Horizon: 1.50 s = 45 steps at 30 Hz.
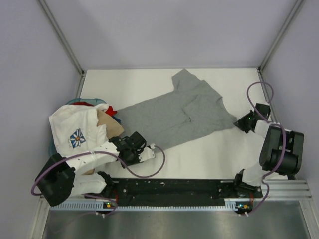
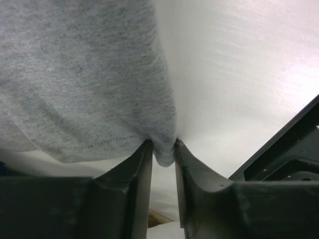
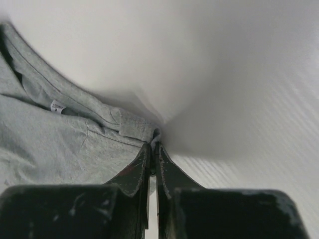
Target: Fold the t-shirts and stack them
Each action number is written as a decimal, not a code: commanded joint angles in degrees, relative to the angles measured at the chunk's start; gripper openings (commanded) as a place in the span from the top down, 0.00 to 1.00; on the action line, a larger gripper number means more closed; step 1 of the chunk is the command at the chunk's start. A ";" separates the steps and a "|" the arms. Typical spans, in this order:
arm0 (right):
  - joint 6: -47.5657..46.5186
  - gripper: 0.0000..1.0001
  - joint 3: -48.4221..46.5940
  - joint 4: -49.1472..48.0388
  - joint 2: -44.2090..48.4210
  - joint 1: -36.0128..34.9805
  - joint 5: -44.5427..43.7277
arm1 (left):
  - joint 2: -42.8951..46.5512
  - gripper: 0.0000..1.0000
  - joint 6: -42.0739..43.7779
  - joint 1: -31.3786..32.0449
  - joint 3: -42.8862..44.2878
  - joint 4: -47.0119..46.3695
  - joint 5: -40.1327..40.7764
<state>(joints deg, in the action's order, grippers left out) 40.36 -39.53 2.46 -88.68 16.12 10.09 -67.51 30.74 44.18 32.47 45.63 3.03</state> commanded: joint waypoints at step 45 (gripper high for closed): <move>7.67 0.01 9.84 14.35 36.48 14.56 -35.86 | 4.74 0.01 2.15 7.85 8.13 1.41 -9.74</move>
<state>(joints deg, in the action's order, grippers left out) 57.25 -22.24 22.37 -52.21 29.98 -28.51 -68.36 39.42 53.30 37.54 53.63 -16.47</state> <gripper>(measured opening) 0.880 0.797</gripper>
